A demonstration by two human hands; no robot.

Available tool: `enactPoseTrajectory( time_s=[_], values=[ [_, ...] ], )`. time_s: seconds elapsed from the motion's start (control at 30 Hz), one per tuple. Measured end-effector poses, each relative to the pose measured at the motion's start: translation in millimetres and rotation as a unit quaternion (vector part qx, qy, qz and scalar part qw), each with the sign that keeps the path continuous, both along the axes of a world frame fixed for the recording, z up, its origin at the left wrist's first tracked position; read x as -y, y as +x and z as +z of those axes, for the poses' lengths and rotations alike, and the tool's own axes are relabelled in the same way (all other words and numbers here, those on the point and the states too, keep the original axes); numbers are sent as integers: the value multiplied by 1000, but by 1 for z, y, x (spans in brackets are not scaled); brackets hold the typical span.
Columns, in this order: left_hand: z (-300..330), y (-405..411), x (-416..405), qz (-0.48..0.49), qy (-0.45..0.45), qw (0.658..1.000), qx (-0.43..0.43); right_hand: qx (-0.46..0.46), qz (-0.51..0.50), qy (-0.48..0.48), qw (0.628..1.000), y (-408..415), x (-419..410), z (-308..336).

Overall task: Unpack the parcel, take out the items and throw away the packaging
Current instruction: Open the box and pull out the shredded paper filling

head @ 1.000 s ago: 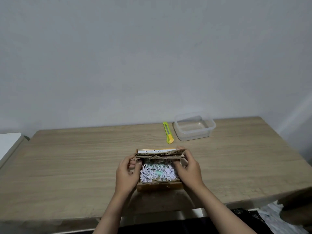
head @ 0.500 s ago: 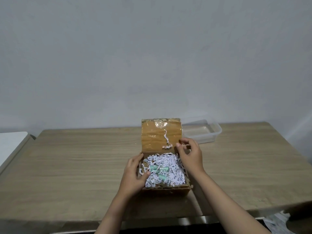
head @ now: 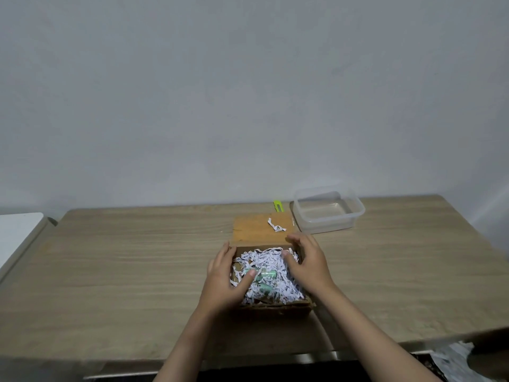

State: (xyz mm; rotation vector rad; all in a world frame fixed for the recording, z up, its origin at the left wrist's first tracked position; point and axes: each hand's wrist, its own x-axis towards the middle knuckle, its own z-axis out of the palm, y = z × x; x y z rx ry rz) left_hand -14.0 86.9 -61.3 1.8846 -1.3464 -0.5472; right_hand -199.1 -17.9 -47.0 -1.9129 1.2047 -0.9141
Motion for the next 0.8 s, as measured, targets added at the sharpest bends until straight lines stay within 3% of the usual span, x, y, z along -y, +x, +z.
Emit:
enactPoseTrajectory(
  time_s=[0.13,0.3,0.53,0.63,0.8],
  values=[
    [2,-3,-5,13,-66,997,46,-126,62,-74,987,-6,-11,0],
    [9,-5,-4,-45,34,991,120,-287,104,-39,952,-2,-13,-2],
    [20,-12,5,-96,130,949,270,-332,165,-37,928,-3,-16,8],
    [23,-14,14,-142,130,942,276,-301,149,-33,941,-4,-16,15],
    [23,-14,26,-189,137,931,282,-349,140,15,926,7,-14,18]
  ],
)
